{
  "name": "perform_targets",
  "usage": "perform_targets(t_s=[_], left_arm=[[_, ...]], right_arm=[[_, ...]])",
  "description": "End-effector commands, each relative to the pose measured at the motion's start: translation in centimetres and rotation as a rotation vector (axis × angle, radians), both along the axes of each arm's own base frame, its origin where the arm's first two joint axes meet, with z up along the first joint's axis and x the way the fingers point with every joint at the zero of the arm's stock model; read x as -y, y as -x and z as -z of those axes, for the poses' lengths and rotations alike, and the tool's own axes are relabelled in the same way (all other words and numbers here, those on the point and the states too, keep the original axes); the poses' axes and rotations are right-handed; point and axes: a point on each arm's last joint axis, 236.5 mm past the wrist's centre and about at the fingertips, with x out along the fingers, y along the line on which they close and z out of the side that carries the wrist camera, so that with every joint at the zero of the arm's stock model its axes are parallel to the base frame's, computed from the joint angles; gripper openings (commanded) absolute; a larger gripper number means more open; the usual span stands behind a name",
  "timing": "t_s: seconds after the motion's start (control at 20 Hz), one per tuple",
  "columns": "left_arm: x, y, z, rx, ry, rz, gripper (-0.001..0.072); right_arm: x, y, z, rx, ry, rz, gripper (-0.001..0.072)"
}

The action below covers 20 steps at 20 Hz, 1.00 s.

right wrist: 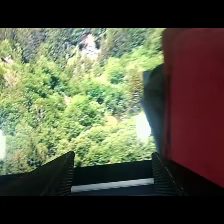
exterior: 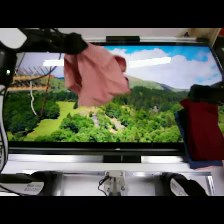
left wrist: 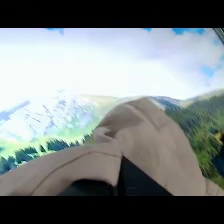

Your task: Fold the shirts.

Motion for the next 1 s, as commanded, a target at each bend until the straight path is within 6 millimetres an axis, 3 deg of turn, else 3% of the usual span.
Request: perform_targets(t_s=[0.0,0.15,0.25,0.3,0.35,0.4,0.5,0.55,0.65,0.75,0.85,0.95], left_arm=[[6.2,9.1,4.1,-0.152,-0.111,0.202,0.0033],[13.8,13.1,11.1,-0.225,-0.101,0.277,0.0034],[16.9,14.5,16.0,-0.298,-0.106,0.275,0.0072],[17.5,14.9,17.8,-0.338,-0.12,0.275,0.0266],[17.6,14.9,18.8,-0.372,-0.131,0.267,0.0527],[16.7,14.5,19.1,-0.39,-0.146,0.259,0.0636],[12.7,12.6,18.1,-0.42,-0.202,0.242,0.0634],[9.2,11.1,17.4,-0.436,-0.253,0.217,0.0633],[1.3,8.5,16.3,-0.48,-0.357,0.112,0.0621],[-6.1,8.0,16.0,-0.556,-0.427,0.033,0.0605],[-10.0,8.8,17.1,-0.648,-0.451,0.004,0.0605],[-11.4,10.2,19.8,-0.737,-0.468,-0.004,0.0605]], right_arm=[[1.0,3.8,-4.9,0.14,0.071,0.023,0.0597],[-0.3,6.2,-5.7,0.14,0.03,0.013,0.0598],[-1.4,6.9,-4.8,0.094,-0.012,-0.011,0.0598],[-2.0,6.8,-4.2,0.076,-0.035,-0.025,0.0598],[-2.5,6.6,-3.4,0.059,-0.058,-0.037,0.0598],[-3.2,6.3,-2.2,0.033,-0.087,-0.049,0.0598],[-4.7,5.9,0.6,-0.032,-0.159,-0.074,0.0625],[-5.4,5.6,2.1,-0.065,-0.193,-0.086,0.0678],[-6.6,5.2,5.8,-0.137,-0.249,-0.105,0.0678],[-7.1,4.9,9.4,-0.199,-0.287,-0.092,0.0678],[-7.0,4.1,12.6,-0.231,-0.297,-0.067,0.0678],[-7.1,3.1,15.1,-0.255,-0.318,-0.043,0.0678]])
